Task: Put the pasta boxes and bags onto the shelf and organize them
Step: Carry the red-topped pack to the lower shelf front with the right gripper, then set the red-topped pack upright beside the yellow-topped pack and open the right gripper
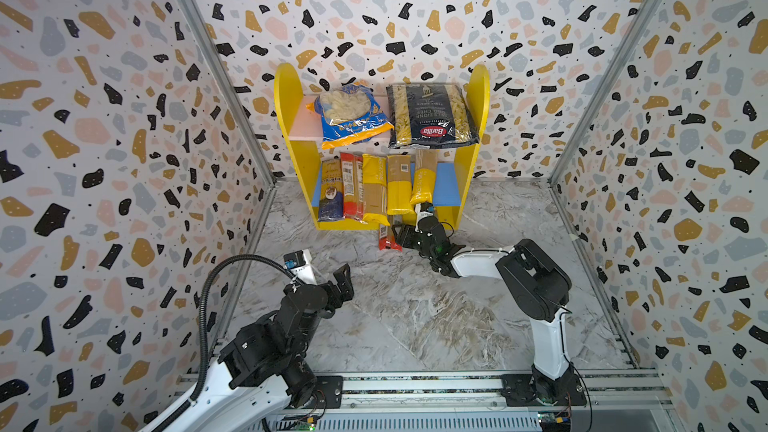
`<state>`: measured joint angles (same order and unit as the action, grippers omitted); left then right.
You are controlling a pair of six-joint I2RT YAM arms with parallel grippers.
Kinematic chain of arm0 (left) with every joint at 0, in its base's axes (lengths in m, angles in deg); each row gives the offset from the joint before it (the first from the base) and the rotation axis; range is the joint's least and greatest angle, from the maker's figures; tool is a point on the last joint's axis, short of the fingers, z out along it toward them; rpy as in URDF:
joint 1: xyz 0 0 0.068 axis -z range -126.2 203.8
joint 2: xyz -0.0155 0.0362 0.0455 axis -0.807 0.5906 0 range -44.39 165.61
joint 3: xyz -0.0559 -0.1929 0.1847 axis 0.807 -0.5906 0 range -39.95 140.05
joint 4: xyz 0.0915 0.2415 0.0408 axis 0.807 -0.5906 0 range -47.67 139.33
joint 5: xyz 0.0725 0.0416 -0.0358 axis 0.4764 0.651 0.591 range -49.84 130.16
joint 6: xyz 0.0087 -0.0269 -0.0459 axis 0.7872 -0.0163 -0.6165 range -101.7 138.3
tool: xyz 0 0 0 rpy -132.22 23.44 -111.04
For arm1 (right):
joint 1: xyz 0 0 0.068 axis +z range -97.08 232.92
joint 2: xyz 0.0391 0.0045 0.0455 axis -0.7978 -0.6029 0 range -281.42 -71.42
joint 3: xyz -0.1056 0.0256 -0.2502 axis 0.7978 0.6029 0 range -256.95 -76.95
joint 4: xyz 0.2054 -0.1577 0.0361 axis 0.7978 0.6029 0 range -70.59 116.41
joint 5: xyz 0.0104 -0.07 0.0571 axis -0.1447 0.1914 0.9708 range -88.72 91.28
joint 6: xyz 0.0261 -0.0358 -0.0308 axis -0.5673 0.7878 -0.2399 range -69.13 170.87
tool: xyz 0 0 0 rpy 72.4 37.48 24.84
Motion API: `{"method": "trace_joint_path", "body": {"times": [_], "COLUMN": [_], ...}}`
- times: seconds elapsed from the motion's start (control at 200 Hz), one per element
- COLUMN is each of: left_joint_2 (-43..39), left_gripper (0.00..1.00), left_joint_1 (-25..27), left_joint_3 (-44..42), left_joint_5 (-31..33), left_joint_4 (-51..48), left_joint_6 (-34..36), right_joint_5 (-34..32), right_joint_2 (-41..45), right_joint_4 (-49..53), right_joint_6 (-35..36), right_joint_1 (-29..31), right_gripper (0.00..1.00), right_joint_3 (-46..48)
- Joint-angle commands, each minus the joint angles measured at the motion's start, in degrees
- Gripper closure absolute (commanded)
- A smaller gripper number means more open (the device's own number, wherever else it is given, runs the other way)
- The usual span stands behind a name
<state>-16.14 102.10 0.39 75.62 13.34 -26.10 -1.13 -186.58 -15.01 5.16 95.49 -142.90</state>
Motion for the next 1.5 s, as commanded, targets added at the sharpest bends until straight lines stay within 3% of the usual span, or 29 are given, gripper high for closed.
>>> {"method": "trace_joint_path", "body": {"times": [0.0,0.15,0.25,0.946,1.492], "left_joint_2": [-0.44,-0.32,-0.37,4.63,9.05], "left_gripper": [0.00,0.00,0.00,0.00,0.00], "left_joint_1": [0.11,0.05,0.07,0.11,0.11], "left_joint_3": [0.00,-0.24,-0.43,-0.70,-0.16], "left_joint_5": [0.22,-0.09,-0.31,1.02,2.51], "left_joint_4": [0.21,0.66,0.65,3.72,5.83], "left_joint_6": [-0.26,-0.38,-0.60,-0.14,0.69], "right_joint_5": [0.52,0.53,1.09,4.07,7.38], "right_joint_2": [4.03,4.94,4.53,0.00,-6.34], "right_joint_4": [-1.28,-0.83,-1.22,-2.06,-1.24], "right_joint_6": [0.75,0.85,0.26,-0.16,0.12], "right_joint_1": [1.71,4.12,4.54,3.96,0.51], "right_gripper": [0.46,0.59,0.63,0.63,0.63], "right_joint_3": [2.37,5.07,6.31,5.85,-2.43]}}
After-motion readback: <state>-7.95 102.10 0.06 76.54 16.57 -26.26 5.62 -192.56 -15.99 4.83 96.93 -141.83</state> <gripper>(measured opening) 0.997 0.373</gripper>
